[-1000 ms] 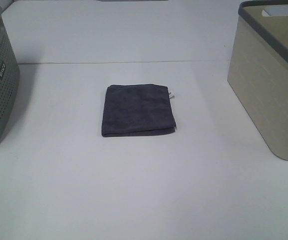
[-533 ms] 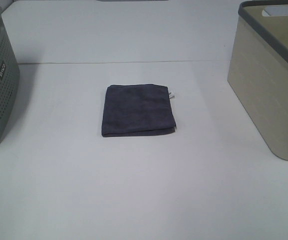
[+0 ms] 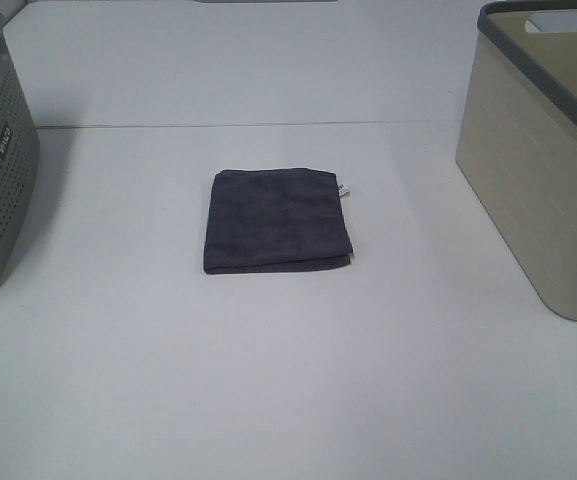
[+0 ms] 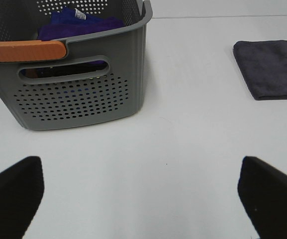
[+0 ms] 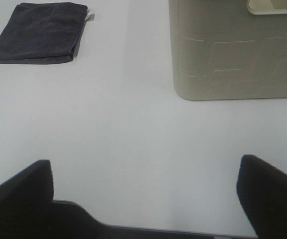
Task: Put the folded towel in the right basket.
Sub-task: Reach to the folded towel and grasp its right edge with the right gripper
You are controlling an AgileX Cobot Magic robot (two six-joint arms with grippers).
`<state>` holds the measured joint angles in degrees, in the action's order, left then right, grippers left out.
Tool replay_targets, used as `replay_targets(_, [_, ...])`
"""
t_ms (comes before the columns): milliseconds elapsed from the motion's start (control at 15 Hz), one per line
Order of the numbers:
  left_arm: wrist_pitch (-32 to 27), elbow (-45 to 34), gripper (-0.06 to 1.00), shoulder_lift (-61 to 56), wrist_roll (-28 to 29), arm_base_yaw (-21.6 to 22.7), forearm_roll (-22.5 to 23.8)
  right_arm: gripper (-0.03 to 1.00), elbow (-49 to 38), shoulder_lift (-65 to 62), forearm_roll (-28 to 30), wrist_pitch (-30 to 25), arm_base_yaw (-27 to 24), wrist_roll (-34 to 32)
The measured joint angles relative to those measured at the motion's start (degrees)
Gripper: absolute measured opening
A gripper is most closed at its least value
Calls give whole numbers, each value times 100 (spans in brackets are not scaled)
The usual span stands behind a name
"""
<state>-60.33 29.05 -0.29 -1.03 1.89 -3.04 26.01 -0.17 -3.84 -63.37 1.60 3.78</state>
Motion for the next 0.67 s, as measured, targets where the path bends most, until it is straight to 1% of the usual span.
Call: replay_targets(667, [0, 0, 99, 0, 0, 0, 0, 96, 0, 0, 0, 0, 0, 0])
